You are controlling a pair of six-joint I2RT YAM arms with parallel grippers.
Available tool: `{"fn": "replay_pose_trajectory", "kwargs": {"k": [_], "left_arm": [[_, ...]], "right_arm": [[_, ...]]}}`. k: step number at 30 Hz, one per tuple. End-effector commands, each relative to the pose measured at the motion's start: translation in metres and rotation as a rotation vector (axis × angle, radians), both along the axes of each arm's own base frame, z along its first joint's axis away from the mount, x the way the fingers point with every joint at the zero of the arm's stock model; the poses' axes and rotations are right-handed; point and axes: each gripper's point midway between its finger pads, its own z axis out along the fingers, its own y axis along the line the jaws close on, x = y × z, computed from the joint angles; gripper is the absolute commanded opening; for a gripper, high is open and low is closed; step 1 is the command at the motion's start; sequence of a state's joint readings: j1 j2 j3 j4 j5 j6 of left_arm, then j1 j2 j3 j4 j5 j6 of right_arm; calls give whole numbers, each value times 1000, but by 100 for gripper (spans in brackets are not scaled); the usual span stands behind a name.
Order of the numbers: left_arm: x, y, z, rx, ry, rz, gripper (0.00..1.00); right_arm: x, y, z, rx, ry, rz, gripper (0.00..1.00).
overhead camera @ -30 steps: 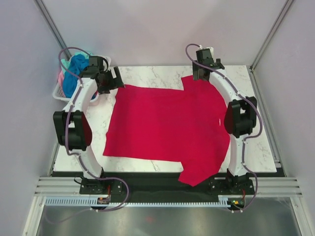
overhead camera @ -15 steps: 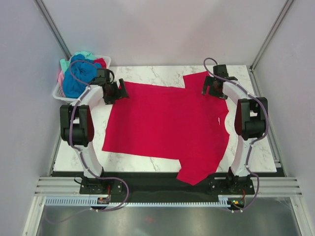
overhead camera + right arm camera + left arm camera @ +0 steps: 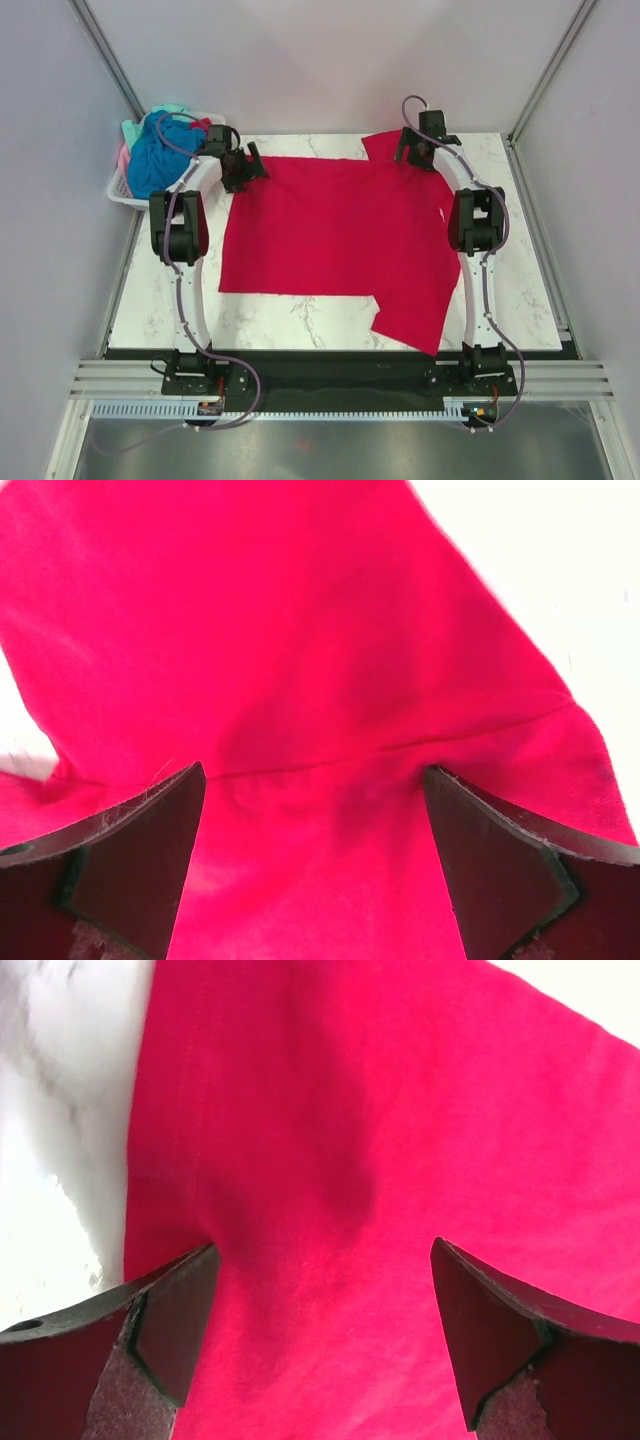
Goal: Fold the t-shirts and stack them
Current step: Flatten the tshirt out
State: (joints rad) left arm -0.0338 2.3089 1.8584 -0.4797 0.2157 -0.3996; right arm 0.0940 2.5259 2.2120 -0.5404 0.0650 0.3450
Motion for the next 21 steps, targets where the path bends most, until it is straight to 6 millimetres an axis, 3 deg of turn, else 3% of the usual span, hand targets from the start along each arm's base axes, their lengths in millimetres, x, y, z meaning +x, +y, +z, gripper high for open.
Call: {"fn": "replay_pose_trajectory", "kwargs": {"k": [1,2,6,8,9,10,11,12,13,14,15,16,17,18,19,20,21], "left_arm": [[6,2,-30,-31,71,45,95],[9,2,-27,-43,65,46,95],[18,-7,-1,-94,17,25,95],[18,-10,33,-99,-38,14,95],[13,-10,40,-100,-41,12,95],[9,-11,78,-101,-104,4,95],[4,-12,93,-96,-126,-1,96],[-10,-9,96,-79,-117,10,97],[-20,-7,107,-68,-129,13,98],[-35,-5,150,-59,-204,21,99],[-57,1,134,-33,-158,43,100],[-71,5,137,-18,-159,57,100],[-89,10,169,-2,-227,73,100],[-114,21,143,42,-164,112,100],[-128,25,145,54,-173,132,100],[-142,29,144,64,-176,147,100],[-171,34,135,79,-172,168,100]], "right_arm": [[-4,5,-61,38,123,14,98],[9,6,-47,53,80,15,98],[23,5,-25,96,11,25,98],[24,5,0,100,-24,29,98],[26,5,29,109,-68,32,98],[23,6,42,109,-82,35,98],[15,4,44,106,-69,30,98],[13,3,57,99,-90,25,98],[9,-1,99,85,-154,20,98],[-3,-2,97,71,-139,18,98],[-14,-5,140,50,-204,17,98],[-30,-9,131,14,-170,20,98],[-42,-11,140,0,-166,14,98],[-59,-12,178,-7,-222,16,98],[-81,-19,159,-41,-168,-3,98],[-96,-18,164,-46,-174,-16,98],[-116,-19,195,-32,-229,-27,98]]}}
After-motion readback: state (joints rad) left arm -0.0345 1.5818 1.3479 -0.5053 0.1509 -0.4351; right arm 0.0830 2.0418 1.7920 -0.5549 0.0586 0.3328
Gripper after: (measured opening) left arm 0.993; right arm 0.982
